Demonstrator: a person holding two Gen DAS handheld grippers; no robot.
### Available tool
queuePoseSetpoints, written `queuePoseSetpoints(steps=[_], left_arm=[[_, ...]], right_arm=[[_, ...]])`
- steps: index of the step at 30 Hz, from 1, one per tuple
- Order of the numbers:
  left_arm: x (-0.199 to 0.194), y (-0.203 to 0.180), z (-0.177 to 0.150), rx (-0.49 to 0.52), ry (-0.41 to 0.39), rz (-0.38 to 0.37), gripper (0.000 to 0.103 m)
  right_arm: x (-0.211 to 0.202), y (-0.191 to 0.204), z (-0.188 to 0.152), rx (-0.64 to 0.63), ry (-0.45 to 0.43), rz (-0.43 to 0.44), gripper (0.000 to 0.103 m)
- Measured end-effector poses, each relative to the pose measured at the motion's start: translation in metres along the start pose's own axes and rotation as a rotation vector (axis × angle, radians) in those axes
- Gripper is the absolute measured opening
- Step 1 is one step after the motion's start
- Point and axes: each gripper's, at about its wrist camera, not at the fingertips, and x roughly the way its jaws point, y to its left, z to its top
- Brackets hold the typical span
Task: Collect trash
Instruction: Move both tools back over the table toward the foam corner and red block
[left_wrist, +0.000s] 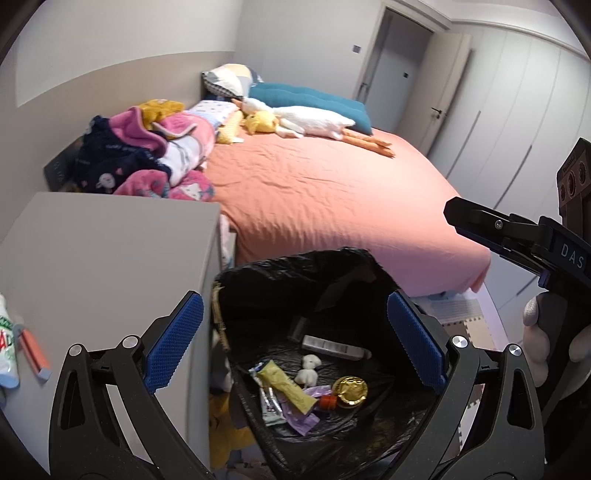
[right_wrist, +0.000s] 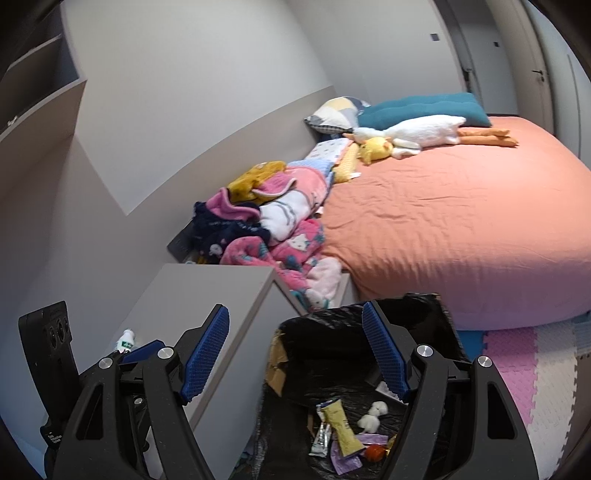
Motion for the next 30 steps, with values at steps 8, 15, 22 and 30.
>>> queuePoseSetpoints(steps=[8,15,22,30], left_arm=[[-0.023,0.03,-0.011,-0.055,-0.023,0.062,0.096],[-0.044,0.056,-0.023,-0.104,-0.041,0.12,0.096],[-0.063,0.08,-0.035,-0.142,-0.059,0.175,0.096],[-0.079,0.108,-0.047,-0.199,-0.065,0.229,0.096]], right_arm=[[0.019,0.036,-0.004,-0.051,0.021,0.085,0.075],[0.034,0.069,-0.01,-0.09,0.052,0.14,0.075],[0.049,0.101,-0.017,-0.137,0.081,0.189,0.075],[0.066,0.131,-0.025,-0.172,0.118,0.238,0.075]])
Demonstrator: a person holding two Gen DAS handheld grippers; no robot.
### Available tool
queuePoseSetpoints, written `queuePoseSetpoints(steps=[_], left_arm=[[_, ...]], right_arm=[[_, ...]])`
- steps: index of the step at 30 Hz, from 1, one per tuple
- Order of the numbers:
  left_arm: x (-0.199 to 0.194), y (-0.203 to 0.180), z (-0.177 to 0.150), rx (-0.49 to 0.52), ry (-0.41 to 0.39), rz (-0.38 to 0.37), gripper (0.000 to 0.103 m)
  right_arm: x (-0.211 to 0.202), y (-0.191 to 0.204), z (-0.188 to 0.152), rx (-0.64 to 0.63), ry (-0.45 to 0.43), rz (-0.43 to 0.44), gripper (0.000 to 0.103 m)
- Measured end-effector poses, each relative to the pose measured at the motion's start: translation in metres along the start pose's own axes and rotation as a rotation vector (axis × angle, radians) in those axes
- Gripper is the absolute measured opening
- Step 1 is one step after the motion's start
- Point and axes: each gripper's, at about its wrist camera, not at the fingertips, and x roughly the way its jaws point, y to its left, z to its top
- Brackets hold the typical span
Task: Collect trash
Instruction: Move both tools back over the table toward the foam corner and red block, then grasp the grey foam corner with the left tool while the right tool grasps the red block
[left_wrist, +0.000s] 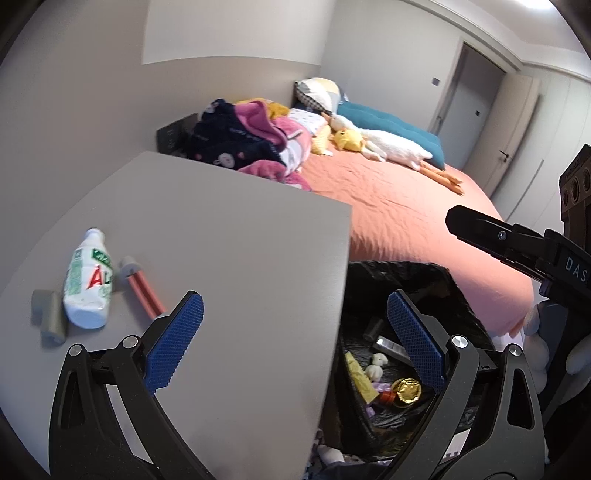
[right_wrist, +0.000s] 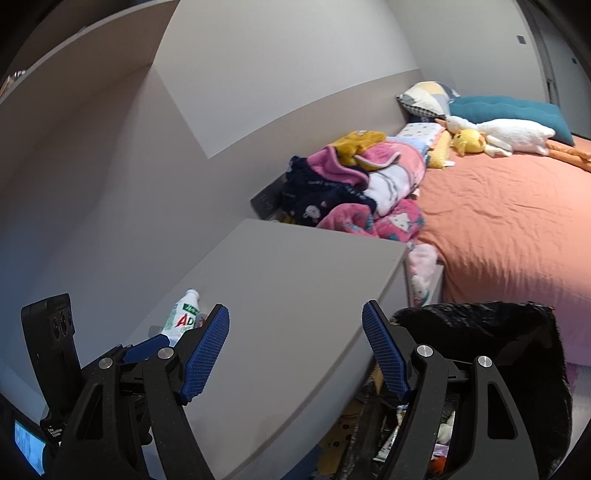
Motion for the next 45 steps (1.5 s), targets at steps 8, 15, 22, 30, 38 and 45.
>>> queuePoseSetpoints(steps=[8,15,22,30,38,45], left_arm=[[-0.014,0.032,-0.008,-0.056,-0.008,0.054,0.096],[-0.027,0.061,-0.017,-0.103,-0.017,0.105,0.096],[-0.038,0.088,-0.031,-0.145,-0.022,0.162,0.096],[-0.05,0.119,-0.041,-0.198,-0.053,0.228,0.092],[-0.054,0.153,-0.046,-0.245,-0.045,0.267,0.073],[-0.049,0.178,-0.047,-0.273,-0.033,0.3,0.069]], right_arm=[[0.025,0.028,-0.001,-0.029,0.035,0.048,0.075],[0.045,0.053,-0.006,-0.058,0.072,0.087,0.075],[0.069,0.078,-0.014,-0.089,0.118,0.125,0.075],[0.099,0.106,-0.024,-0.14,0.188,0.164,0.067],[0.129,0.127,-0.033,-0.172,0.258,0.172,0.049],[0.155,0.135,-0.038,-0.177,0.308,0.167,0.049]])
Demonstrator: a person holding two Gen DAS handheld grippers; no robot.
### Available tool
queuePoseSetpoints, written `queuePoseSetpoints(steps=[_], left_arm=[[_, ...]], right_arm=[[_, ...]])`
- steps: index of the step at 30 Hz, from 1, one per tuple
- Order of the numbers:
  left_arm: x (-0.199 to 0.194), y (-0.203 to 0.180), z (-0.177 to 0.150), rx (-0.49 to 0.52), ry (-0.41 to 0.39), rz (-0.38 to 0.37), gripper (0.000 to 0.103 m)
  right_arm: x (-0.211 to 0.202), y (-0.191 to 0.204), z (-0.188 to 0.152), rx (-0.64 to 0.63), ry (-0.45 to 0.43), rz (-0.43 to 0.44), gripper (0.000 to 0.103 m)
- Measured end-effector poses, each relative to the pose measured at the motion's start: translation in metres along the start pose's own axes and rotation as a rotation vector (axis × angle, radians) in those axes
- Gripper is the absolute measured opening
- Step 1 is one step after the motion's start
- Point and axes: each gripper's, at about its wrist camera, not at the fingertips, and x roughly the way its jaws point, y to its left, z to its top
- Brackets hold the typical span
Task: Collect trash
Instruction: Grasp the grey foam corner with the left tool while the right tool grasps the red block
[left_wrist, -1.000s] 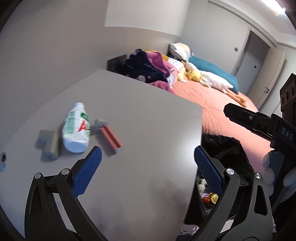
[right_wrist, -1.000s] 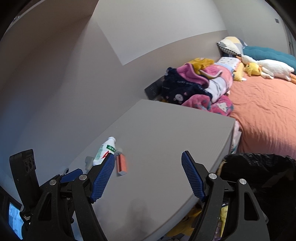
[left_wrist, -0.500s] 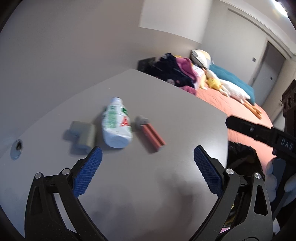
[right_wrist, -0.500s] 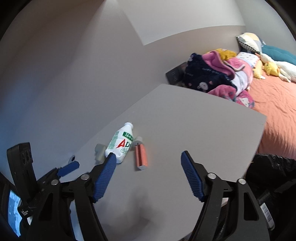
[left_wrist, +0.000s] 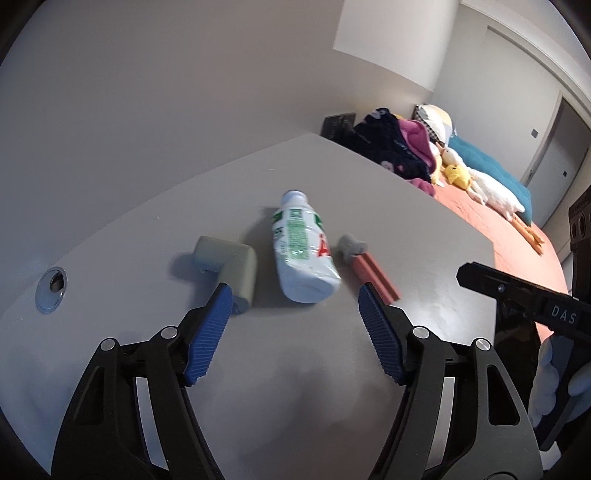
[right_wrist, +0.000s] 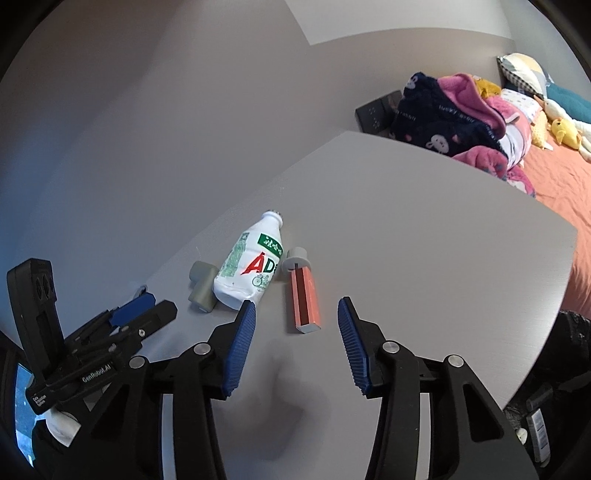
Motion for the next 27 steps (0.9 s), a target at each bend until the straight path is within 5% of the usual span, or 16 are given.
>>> queuePoseSetpoints(steps=[27], left_arm=[[0.074,0.062,0.015,-0.088,0.102,0.046,0.069]], right_arm=[[0.089,0.004,0.008,-0.066,0.116,-0.084,0.043]])
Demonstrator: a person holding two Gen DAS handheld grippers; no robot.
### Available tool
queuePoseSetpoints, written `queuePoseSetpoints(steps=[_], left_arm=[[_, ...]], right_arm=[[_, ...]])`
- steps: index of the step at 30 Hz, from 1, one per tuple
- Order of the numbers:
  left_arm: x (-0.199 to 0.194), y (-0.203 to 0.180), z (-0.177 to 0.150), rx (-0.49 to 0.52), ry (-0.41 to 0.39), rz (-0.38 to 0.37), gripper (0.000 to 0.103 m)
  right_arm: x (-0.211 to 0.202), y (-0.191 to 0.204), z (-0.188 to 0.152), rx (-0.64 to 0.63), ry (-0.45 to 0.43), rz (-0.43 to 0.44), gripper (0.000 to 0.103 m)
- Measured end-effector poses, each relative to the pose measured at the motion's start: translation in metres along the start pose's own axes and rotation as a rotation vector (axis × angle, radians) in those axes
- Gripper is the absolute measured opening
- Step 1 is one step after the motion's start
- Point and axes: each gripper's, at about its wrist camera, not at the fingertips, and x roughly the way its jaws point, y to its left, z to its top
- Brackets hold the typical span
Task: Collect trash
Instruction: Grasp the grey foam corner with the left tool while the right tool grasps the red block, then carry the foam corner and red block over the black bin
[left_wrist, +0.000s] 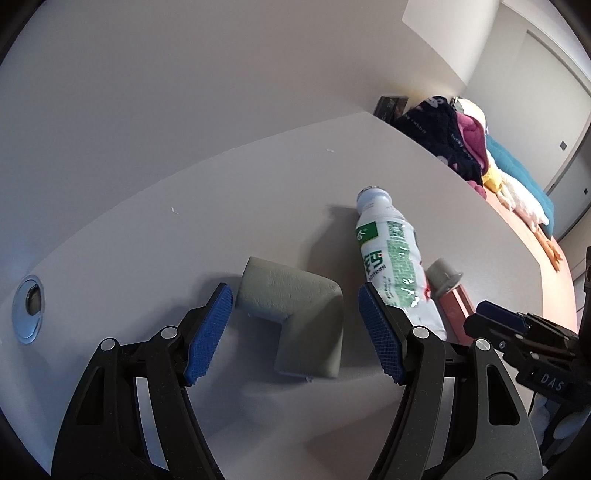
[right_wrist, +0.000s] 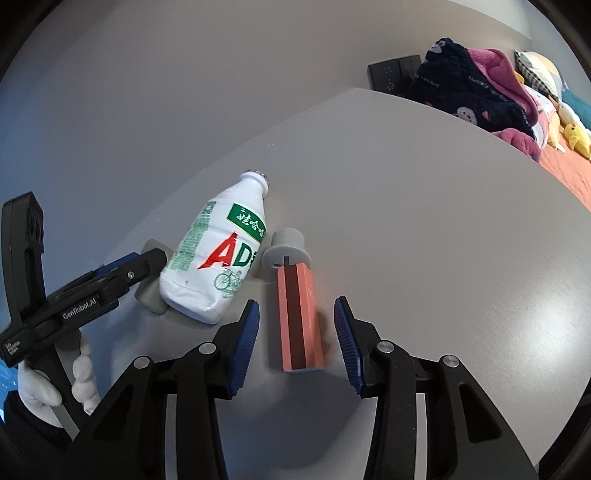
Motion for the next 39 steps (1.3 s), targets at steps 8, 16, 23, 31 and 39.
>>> queuePoseSetpoints(steps=[8,16,23,31,39], left_arm=[[0.009,0.002,-0.01,-0.002,0.023,0.016,0.061],[0.005,0.006,-0.009,-0.031,0.016,0.006,0.059],[-0.012,-0.001,-0.006,-0.016,-0.008,0.002,0.059],[-0.032,-0.022,-0.006,0.012,-0.035,-0.033,0.059],[-0.054,-0.052,-0.012,0.059,-0.063,-0.068,0.059]], right_arm=[[0.008,0.004,-0.003,-0.06,0.028,-0.002,0.024],[0.006,-0.001,-0.005,-0.013,0.052,0.058,0.023],[-0.009,-0.003,-0.002,0.002,0.024,0.067,0.023],[-0.033,-0.006,-0.002,0.016,-0.009,0.087,0.023],[-0.065,-0.005,-0.009,0.025,-0.068,0.095,0.023]])
